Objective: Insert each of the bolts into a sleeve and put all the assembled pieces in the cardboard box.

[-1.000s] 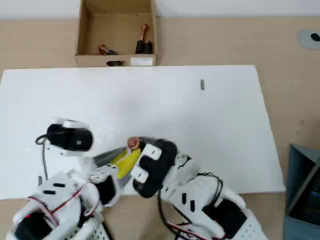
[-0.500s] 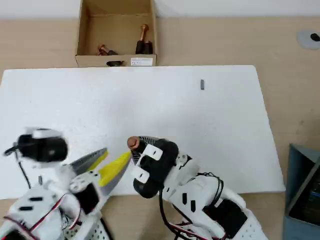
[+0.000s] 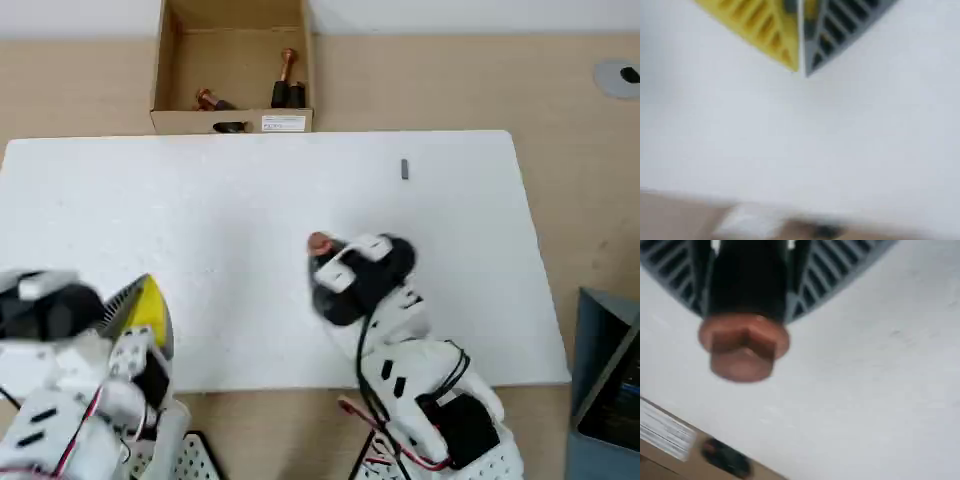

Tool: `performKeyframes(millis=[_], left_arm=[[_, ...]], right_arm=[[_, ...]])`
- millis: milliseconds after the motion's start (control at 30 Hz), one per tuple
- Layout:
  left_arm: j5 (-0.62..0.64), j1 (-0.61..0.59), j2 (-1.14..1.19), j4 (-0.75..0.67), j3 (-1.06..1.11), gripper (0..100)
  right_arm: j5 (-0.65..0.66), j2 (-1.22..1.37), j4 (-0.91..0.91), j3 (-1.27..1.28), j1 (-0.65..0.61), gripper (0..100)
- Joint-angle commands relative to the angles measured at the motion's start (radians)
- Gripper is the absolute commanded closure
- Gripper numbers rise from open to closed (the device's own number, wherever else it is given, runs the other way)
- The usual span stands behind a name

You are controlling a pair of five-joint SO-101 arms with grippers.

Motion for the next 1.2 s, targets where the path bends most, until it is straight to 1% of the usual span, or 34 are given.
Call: performKeyframes(millis=[0, 100, 200, 433, 700, 867, 1167], left_arm=[[-0.012, -0.127, 0.001, -0.005, 0.144, 100], [-0.012, -0.187, 0.001, -0.052, 0.278, 100], [-0.014, -0.227, 0.001, -0.109, 0.384, 100], [-0.092, -0.239, 0.001, -0.224, 0.566, 100], [-0.103, -0.232, 0.001, -0.235, 0.684, 100], [-0.112, -0.232, 0.001, -0.235, 0.713, 100], [-0.104, -0.239, 0.001, -0.235, 0.713, 100]], right_arm=[[-0.061, -0.056, 0.058, -0.09, 0.087, 98.9], [-0.097, -0.025, 0.127, -0.156, 0.122, 98.9], [-0.117, 0.044, 0.143, -0.242, 0.127, 98.9], [-0.161, 0.348, 0.137, -0.506, 0.127, 98.9], [-0.17, 0.773, 0.135, -0.854, 0.127, 98.9], [-0.164, 1.024, 0.058, -1.027, 0.127, 98.9], [-0.008, 1.451, -0.167, -1.26, 0.127, 98.9]])
